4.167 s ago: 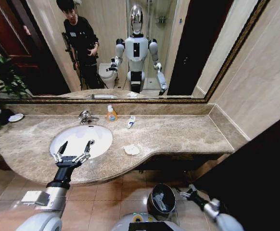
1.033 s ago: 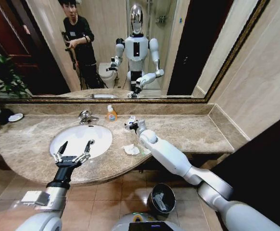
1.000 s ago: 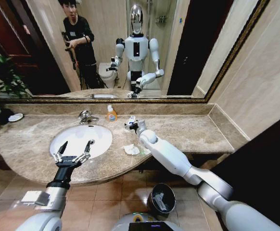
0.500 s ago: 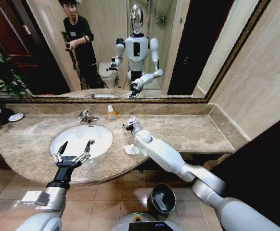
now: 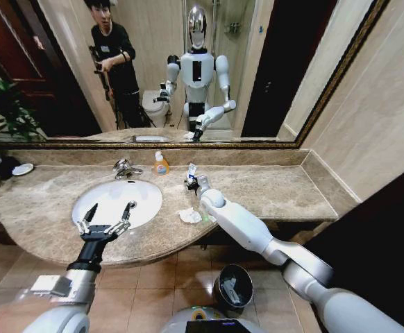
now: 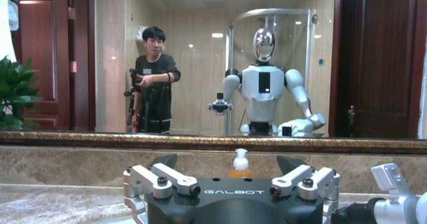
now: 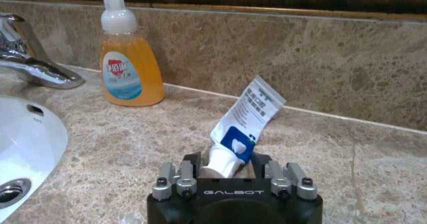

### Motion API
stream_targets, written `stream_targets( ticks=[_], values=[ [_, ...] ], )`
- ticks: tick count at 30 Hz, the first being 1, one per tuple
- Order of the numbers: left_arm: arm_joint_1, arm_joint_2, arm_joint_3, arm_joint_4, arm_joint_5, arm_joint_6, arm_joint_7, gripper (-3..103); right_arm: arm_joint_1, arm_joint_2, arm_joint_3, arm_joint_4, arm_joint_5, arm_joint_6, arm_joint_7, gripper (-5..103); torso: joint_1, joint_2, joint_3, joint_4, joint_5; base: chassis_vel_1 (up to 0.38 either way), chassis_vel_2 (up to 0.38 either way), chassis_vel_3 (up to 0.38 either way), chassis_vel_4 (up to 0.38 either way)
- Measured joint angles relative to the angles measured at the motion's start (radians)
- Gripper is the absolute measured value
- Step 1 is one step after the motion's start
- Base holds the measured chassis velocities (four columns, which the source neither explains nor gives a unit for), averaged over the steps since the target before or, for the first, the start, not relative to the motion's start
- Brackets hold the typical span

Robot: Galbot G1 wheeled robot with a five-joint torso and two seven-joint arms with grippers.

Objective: Pick up the trash from the sink and place it in the trash bin.

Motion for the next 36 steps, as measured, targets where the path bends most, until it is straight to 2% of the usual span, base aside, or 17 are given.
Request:
stream_targets(
  ticks=[3,5,6,7,10,20,23,24,28,30,32,34,36],
  values=[
    [0.0,0.0,0.0,0.0,0.0,0.0,0.0,100,-0.001,-0.005,0.001,0.0,0.0,0.007,-0.009,47,0.0,0.0,0.0,0.0,0.0,0.0,0.0,0.0,0.0],
    [0.0,0.0,0.0,0.0,0.0,0.0,0.0,100,0.0,-0.007,0.001,0.0,-0.001,0.01,-0.011,37,0.0,0.0,0.0,0.0,0.0,0.0,0.0,0.0,0.0],
    [0.0,0.0,0.0,0.0,0.0,0.0,0.0,100,0.0,-0.009,0.001,0.001,-0.001,0.012,-0.011,37,0.0,0.0,0.0,0.0,0.0,0.0,0.0,0.0,0.0],
    [0.0,0.0,0.0,0.0,0.0,0.0,0.0,100,0.0,-0.011,0.001,0.004,-0.001,0.013,-0.011,32,0.0,0.0,0.0,0.0,0.0,0.0,0.0,0.0,0.0],
    [0.0,0.0,0.0,0.0,0.0,0.0,0.0,100,-0.002,-0.022,0.01,0.026,-0.004,0.016,-0.01,25,0.0,0.0,0.0,0.0,0.0,0.0,0.0,0.0,0.0],
    [0.0,0.0,0.0,0.0,0.0,0.0,0.0,100,-0.029,-0.106,0.097,0.15,-0.054,0.046,-0.064,25,0.0,0.0,0.0,0.0,0.0002,0.0,0.0,0.0,0.0],
    [0.0,0.0,0.0,0.0,0.0,0.0,0.0,100,-0.058,-0.175,0.167,0.23,-0.044,0.048,-0.129,25,0.0,0.0,0.0,0.0003,0.0,0.0,0.0,0.0,0.0],
    [0.0,0.0,0.0,0.0,0.0,0.0,0.0,100,-0.058,-0.175,0.167,0.23,-0.044,0.048,-0.129,25,0.0,0.0,0.0,0.0003,0.0,0.0,0.0,0.0,0.0],
    [0.0,0.0,0.0,0.0,0.0,0.0,0.0,100,-0.162,-0.283,0.3,0.37,-0.005,0.04,-0.222,25,0.0,0.0,0.0,0.0,0.0003,0.0,0.0,0.0,0.0],
    [0.0,0.0,0.0,0.0,0.0,0.0,0.001,100,-0.187,-0.303,0.328,0.4,0.012,0.039,-0.236,25,0.0,0.0,0.0,0.0,0.0004,0.0,0.0,0.0,0.0],
    [0.0,0.0,0.0,0.0,0.0,0.0,0.0,100,-0.297,-0.382,0.447,0.503,0.055,0.045,-0.308,25,0.0,0.0,0.0,0.0001,0.0001,0.0,0.0,0.0,0.0],
    [0.0,0.0,0.0,0.0,0.0,0.0,0.0,100,-0.349,-0.41,0.487,0.536,0.062,0.06,-0.337,25,0.0,0.0,0.0,0.0001,0.0001,0.0,0.0,0.0,0.0],
    [0.0,0.0,0.0,0.0,0.0,0.0,0.0,100,-0.521,-0.487,0.617,0.606,0.077,0.11,-0.457,25,0.0,0.0,0.0,-0.0003,0.0004,0.0,0.0,0.0,0.0]
  ],
)
